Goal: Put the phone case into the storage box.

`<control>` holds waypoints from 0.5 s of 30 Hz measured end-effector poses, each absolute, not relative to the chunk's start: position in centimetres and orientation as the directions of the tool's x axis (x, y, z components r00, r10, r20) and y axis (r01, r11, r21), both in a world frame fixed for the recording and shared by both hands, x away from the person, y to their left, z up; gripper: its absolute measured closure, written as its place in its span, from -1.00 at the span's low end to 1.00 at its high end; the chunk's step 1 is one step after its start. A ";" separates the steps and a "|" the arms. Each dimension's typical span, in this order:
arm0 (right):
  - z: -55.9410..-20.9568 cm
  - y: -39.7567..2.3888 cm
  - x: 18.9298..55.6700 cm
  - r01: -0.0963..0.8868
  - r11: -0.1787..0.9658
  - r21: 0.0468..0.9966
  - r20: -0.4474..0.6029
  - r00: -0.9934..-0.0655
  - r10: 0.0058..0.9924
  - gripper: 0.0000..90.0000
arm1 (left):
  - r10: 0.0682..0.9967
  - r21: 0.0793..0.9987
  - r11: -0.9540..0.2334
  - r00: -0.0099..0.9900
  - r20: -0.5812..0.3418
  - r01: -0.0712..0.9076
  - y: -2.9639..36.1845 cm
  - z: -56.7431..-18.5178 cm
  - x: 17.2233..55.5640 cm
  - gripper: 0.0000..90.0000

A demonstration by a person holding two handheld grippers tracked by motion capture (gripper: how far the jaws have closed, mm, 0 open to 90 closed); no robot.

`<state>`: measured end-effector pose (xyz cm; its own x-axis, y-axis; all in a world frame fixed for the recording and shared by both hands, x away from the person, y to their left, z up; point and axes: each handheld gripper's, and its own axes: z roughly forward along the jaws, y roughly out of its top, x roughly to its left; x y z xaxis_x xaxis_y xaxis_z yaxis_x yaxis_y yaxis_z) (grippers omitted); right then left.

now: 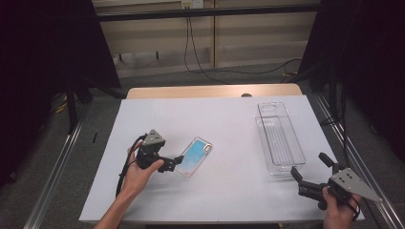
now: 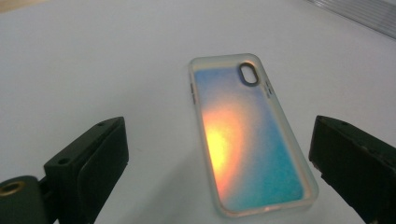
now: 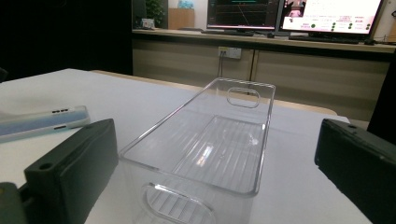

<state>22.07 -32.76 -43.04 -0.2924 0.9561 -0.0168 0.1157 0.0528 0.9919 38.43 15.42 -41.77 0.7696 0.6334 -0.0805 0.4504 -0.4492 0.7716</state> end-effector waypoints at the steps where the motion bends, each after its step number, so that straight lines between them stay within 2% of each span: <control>1: -43.1 -32.8 22.1 0.116 0.051 0.992 -0.015 -0.291 0.957 -1.00 | 0.626 0.773 -0.449 0.775 -0.086 0.449 15.2 -41.8 38.5 -0.90; 4: -43.1 -32.7 22.1 0.115 0.053 0.992 -0.017 -0.294 0.956 -1.00 | 0.601 0.773 -0.433 0.787 -0.135 0.464 14.7 -41.8 38.7 -0.89; 11: -43.1 -32.6 22.1 0.119 0.062 0.991 -0.024 -0.299 0.954 -1.00 | 0.580 0.754 -0.458 0.801 -0.147 0.470 13.0 -42.6 39.4 -0.87; 15: -43.1 -32.6 22.1 0.120 0.061 0.991 -0.023 -0.298 0.954 -1.00 | 0.566 0.701 -0.513 0.809 -0.158 0.495 12.5 -42.6 40.1 -0.87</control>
<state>22.13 -32.61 -43.12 -0.2981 0.9543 -0.0225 0.1197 0.0608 0.9910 40.09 12.45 -42.60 0.8092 0.5660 -0.1576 0.4953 -0.5127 0.7013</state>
